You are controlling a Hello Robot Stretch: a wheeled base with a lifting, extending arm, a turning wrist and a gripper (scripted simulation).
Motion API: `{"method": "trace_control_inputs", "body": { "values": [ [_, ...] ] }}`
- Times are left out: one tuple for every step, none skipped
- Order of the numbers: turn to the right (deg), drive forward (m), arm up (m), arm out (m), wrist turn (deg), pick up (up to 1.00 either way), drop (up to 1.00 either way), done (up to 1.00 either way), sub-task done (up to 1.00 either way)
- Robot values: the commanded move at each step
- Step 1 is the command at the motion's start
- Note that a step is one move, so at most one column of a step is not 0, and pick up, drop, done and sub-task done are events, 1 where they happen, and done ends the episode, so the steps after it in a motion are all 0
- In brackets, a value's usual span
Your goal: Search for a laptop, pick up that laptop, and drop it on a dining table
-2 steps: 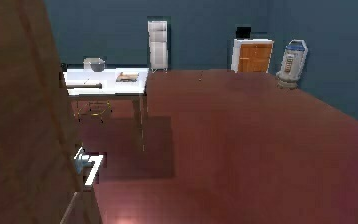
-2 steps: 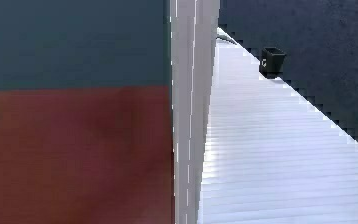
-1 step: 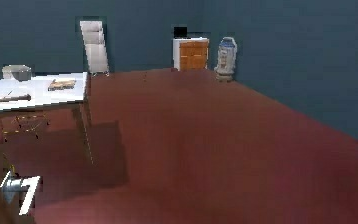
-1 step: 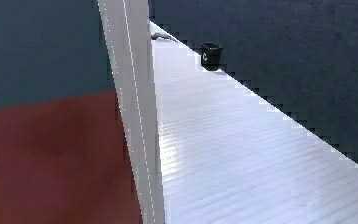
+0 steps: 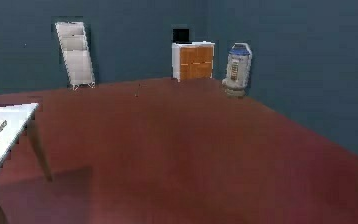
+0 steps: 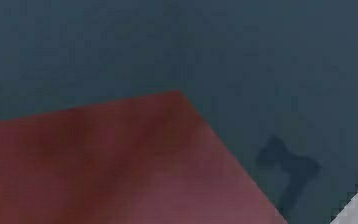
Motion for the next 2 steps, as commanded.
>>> {"method": "trace_control_inputs", "body": {
  "values": [
    [0.0, 1.00, 0.00, 0.00, 0.0, 0.00, 0.00, 0.00, 0.00],
    [0.0, 1.00, 0.00, 0.00, 0.0, 0.00, 0.00, 0.00, 0.00]
  ]
}}
